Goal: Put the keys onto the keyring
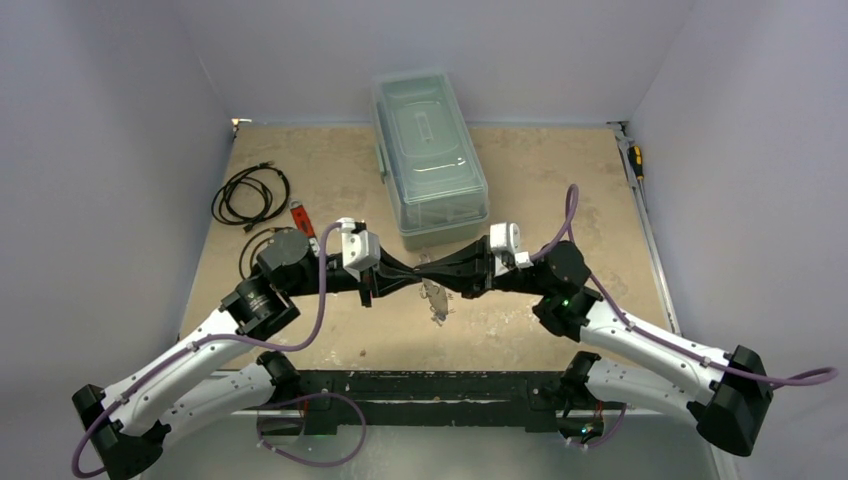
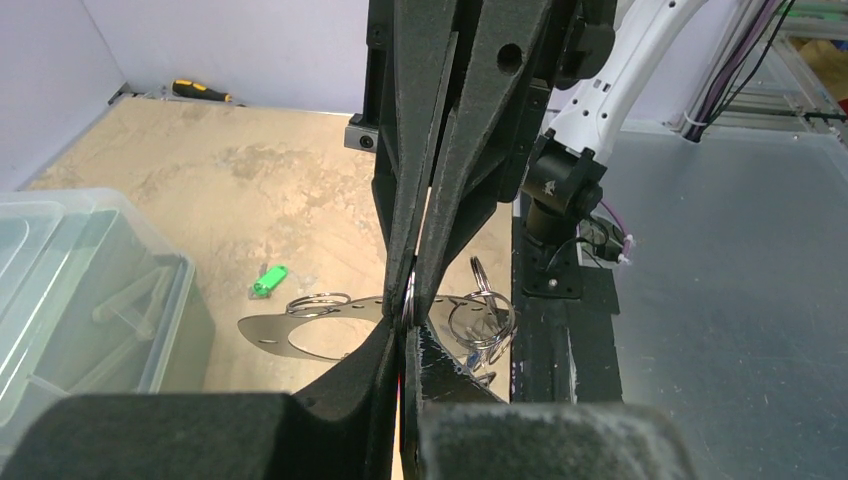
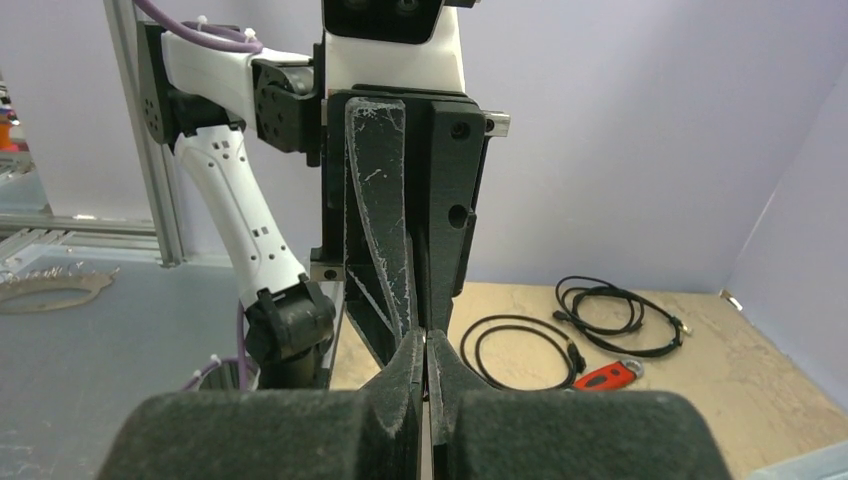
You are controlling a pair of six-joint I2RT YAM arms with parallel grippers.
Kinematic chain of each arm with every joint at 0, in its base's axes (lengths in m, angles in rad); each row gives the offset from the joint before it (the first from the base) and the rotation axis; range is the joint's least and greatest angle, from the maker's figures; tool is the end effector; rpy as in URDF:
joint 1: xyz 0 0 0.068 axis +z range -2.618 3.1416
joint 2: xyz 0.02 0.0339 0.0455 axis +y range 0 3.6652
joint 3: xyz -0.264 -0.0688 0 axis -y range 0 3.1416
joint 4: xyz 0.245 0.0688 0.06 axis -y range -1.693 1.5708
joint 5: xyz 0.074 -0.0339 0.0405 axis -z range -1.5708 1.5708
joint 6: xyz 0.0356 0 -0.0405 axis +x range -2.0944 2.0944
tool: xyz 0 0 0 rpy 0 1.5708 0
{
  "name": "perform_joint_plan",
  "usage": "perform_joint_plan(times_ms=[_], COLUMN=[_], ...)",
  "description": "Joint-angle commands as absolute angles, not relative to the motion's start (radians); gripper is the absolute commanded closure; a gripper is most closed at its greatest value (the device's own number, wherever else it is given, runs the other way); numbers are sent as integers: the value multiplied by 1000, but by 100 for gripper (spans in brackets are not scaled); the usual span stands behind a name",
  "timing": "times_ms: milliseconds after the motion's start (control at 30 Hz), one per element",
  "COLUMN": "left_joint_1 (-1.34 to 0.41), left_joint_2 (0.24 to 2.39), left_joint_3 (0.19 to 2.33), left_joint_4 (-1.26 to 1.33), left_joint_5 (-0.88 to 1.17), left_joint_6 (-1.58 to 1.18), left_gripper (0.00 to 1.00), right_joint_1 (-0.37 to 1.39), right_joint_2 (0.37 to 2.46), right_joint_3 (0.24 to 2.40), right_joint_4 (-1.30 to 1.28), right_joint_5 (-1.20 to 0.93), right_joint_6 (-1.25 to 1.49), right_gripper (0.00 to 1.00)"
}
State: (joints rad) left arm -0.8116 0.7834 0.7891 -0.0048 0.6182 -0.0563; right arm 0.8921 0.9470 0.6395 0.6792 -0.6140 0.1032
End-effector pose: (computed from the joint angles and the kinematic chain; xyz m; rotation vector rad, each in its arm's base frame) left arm 0.1094 -0.1452 0.3613 1.0743 1.3097 -1.1465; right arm 0.1181 0.1791 0.3483 -1.0090 0.9251 1.2132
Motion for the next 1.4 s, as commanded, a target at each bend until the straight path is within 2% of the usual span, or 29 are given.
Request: perform_joint_plan(times_ms=[0,67,233,367,500,700,1367], left_joint_1=[-823,-823,-822,-823,-824,-823,-823], left_joint_2=[768,760,741,735,721,688,713], left_joint_3=[863,858,837,836,835,806,780], left_joint_4=[69,87,139,154,171,251,315], left_joint_5=[631,629,633,640,634,615,641], left_joint_6=[-24,-30,-51,-60,-66,-105,-154], left_gripper=[100,100,75,66,65,72,72], right_joint_1=[911,912,912,912,913,912,912], right_joint_2=[944,933,947,971,993,1029,1122], right_joint_3=[651,623,548,504,464,435,441], right_joint_4=[650,723,967,1136,1309,1477,1737], right_joint_5=[-579,-554,-523,-495,-453,-415,-407], right_joint_6=[83,104,204,274,334,405,549], right_gripper=[100,100,100,100,100,100,100])
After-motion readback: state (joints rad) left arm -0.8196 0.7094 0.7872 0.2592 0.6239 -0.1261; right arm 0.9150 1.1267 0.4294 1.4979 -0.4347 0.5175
